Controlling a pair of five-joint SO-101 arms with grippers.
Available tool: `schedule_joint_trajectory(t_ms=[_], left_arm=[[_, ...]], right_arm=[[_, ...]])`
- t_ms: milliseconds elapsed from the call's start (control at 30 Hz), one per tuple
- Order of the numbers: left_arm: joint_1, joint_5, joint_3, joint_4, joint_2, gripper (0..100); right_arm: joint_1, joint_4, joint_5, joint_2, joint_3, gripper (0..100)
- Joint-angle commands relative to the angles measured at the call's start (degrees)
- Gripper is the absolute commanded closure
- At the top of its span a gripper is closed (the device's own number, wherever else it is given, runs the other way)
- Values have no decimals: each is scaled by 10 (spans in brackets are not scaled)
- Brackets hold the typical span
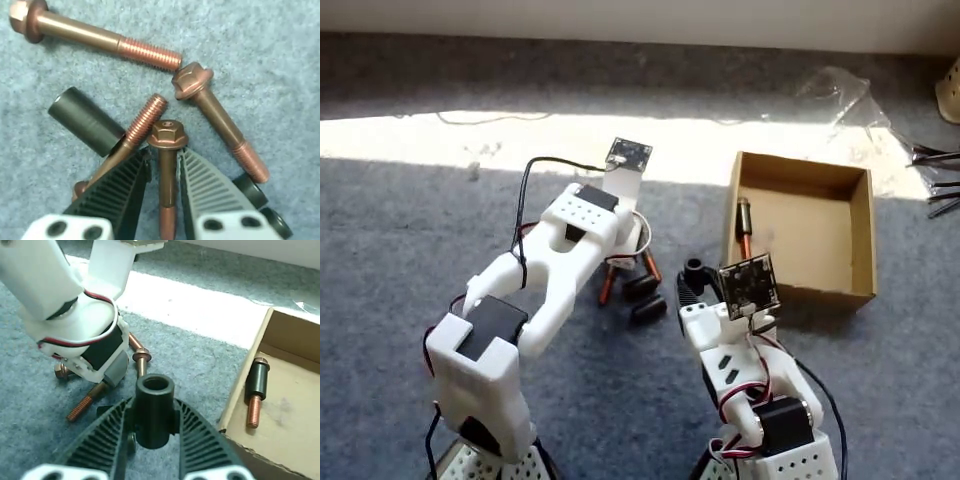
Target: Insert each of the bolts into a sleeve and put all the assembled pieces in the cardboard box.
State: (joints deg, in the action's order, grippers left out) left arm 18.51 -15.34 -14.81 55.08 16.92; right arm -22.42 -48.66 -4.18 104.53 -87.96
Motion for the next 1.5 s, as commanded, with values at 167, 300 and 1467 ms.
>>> schedule_joint_trajectory(t_ms=[167,300,1467], left_arm=[[-5,-6,53,4,14,912],[12,-5,67,4,15,924],[22,113,115,188,-326,995]], right_arm=[[7,15,1,7,9,994],[7,15,1,7,9,994],[-58,18,1,7,-15,994]])
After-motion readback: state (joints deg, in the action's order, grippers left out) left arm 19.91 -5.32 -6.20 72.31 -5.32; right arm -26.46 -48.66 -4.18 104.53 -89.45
